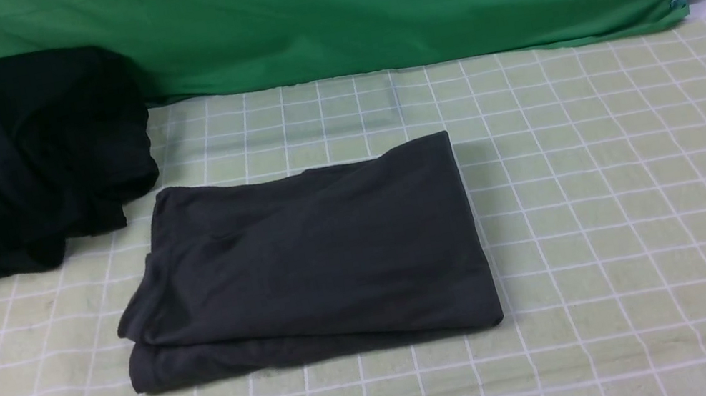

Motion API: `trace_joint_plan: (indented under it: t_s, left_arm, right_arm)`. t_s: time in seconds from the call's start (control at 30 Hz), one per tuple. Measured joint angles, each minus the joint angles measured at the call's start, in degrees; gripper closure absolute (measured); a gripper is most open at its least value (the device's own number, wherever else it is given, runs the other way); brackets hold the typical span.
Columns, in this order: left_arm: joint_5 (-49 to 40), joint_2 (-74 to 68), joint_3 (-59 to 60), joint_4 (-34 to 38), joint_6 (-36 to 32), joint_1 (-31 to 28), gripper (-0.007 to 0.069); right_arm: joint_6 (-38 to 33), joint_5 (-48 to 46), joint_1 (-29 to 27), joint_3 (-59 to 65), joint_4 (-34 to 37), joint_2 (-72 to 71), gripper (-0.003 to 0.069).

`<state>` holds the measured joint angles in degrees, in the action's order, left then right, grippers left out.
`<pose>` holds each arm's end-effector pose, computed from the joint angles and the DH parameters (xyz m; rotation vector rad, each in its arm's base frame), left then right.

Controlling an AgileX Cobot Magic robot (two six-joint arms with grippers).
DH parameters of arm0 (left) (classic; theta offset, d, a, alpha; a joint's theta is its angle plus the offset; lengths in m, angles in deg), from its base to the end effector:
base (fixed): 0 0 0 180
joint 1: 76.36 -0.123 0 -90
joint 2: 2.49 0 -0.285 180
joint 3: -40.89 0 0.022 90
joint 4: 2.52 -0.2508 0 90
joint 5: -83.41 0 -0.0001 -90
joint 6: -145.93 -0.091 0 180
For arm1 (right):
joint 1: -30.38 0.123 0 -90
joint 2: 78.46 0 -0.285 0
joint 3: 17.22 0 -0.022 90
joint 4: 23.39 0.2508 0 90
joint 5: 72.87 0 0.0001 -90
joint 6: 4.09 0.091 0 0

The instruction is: Fold a long-sleeved shirt over a green coffee tablecloth.

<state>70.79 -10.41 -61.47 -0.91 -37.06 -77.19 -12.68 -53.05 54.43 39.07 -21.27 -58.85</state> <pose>0.0561 0.0003 0.1906 0.0134 1.7135 0.0239 0.0415 0.0173 0.3518 -0.2484 0.9505 0.2737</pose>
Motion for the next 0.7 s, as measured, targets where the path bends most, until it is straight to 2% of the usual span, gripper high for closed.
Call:
trace_joint_plan:
  t_s: [0.57,0.67,0.7]
  left_arm:
    - [0.0,0.0,0.0,0.0,0.0,-0.1,0.0623]
    - [0.0,0.0,0.0,0.0,0.0,-0.1,0.0622]
    - [0.0,0.0,0.0,0.0,0.0,-0.2,0.0622]
  right_arm:
    - [-0.1,-0.3,0.0,0.0,0.0,-0.2,0.0433]
    - [-1.2,-3.6,-1.2,0.0,0.0,-1.7,0.0426]
    - [-1.7,-7.8,-3.6,0.0,0.0,-2.5,0.0425]
